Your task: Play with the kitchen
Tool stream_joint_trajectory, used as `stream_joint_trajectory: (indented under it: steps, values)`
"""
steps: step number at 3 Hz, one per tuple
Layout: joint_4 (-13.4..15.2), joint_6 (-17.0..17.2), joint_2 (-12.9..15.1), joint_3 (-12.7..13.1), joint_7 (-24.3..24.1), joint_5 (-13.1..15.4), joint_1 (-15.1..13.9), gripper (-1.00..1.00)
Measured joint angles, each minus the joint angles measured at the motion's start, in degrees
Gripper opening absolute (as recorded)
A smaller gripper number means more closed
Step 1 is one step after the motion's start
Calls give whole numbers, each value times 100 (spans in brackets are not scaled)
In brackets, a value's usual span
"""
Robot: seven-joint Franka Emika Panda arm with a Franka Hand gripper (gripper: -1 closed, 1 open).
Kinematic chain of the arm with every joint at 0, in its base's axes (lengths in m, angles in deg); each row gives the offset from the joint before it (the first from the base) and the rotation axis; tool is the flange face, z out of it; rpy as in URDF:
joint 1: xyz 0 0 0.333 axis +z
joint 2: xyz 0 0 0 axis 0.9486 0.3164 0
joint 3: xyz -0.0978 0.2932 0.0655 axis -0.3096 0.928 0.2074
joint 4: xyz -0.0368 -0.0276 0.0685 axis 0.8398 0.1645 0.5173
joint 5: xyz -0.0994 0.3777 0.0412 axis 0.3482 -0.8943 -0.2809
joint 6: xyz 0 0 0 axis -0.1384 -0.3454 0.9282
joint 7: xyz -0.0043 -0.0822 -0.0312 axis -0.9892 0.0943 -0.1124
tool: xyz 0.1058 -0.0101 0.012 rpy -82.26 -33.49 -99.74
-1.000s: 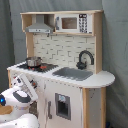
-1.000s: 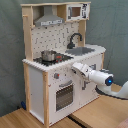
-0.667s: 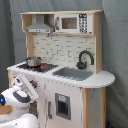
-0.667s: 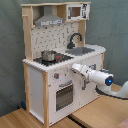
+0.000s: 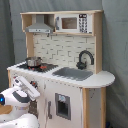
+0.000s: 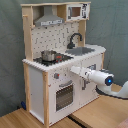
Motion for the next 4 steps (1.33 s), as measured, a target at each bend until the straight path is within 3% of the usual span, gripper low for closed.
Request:
stream_joint_trajectory:
  steps: [4]
  values:
    - [10,237,0,-5,2535,0,57,-100]
